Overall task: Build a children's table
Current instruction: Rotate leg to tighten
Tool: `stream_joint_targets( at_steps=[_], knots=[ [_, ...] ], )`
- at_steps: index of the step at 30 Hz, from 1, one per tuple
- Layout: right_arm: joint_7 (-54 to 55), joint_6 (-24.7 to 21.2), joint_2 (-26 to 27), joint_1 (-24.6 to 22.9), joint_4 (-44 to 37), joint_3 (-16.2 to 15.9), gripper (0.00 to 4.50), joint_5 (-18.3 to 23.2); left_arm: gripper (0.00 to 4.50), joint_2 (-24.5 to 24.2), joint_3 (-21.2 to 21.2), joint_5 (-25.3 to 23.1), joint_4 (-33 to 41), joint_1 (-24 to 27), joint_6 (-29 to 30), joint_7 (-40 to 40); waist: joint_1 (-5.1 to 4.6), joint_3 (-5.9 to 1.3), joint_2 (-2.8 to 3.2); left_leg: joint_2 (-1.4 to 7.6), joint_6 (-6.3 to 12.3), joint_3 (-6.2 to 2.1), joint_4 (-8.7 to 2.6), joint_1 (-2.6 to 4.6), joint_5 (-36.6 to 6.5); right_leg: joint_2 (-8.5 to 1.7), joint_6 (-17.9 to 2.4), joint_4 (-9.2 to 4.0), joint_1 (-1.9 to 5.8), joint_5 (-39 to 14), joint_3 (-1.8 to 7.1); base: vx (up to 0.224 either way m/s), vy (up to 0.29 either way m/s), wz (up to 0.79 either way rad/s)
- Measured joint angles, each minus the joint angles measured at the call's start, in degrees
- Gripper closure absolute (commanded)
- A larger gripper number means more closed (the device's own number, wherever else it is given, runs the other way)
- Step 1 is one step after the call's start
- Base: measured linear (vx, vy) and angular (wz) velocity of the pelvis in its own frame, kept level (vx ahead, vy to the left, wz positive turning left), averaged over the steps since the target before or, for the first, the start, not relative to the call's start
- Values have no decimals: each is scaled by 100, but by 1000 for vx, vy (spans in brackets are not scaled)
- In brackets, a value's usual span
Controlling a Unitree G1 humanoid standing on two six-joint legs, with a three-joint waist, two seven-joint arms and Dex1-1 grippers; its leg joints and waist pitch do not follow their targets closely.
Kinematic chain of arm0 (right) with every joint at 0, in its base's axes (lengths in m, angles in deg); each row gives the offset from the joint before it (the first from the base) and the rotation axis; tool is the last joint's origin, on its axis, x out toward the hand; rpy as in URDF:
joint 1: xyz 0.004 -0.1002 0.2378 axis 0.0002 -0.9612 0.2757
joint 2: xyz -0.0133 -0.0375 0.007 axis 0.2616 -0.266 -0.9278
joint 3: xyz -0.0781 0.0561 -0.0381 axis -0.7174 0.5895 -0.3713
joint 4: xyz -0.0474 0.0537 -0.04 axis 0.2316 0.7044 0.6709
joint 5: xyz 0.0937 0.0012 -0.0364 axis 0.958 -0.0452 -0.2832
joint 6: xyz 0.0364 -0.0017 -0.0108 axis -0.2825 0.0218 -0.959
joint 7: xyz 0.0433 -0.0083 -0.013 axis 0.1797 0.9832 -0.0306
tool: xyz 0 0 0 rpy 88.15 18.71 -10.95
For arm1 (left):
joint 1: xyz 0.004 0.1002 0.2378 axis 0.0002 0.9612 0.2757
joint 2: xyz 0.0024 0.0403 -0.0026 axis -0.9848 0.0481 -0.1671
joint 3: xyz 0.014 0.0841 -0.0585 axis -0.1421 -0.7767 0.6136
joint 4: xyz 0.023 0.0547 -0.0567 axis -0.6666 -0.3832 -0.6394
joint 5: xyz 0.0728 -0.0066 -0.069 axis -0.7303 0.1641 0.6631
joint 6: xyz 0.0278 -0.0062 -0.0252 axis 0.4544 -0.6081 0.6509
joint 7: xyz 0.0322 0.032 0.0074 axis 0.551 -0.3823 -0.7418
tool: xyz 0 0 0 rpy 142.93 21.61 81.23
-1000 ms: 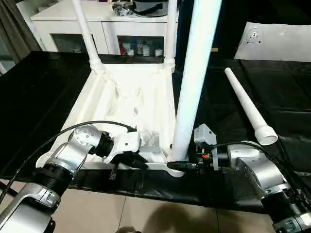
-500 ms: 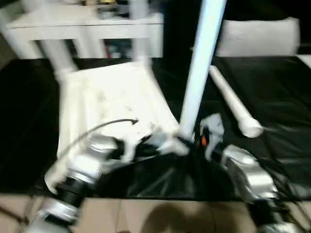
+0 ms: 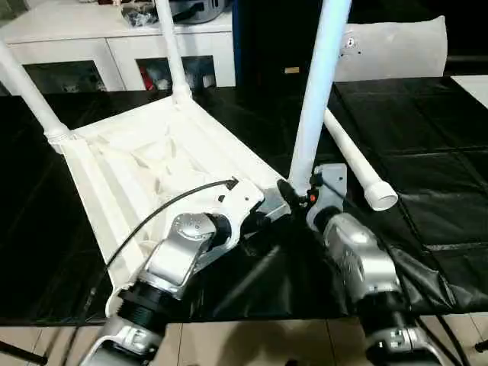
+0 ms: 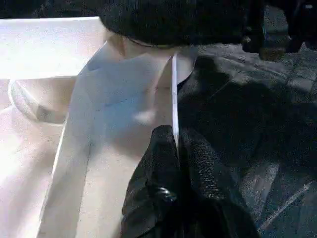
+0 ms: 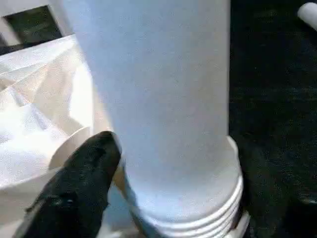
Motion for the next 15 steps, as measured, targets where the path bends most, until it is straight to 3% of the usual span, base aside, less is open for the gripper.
stream_joint_targets(
  at_steps=[1,6,10,15],
  knots=[
    [-72,65,-39,-75,-46,-50,46,-2,450,-66,-4,0,-2,1,-47,-88,-1,0,0,0,0,0,0,0,0,0,-1,2,0,0,0,0,0,0],
    [-782,79,-435,-594,-524,-192,6,82,450,-529,-45,69,-36,30,-410,-615,28,6,0,0,-2,0,3,-3,1,0,-2,3,-1,1,1,0,0,0],
    [-1653,78,-1110,-900,-1001,-290,6,249,450,-1052,-68,194,-200,36,-971,-1262,105,7,0,-1,-2,0,8,-4,1,-1,-1,5,-1,2,5,0,0,0],
    [-2615,71,-1718,-949,-1253,-367,6,452,450,-1432,-172,262,-353,27,-1486,-1944,238,7,0,-1,-2,0,9,-3,1,-1,-1,8,0,1,6,0,0,0]
  ],
)
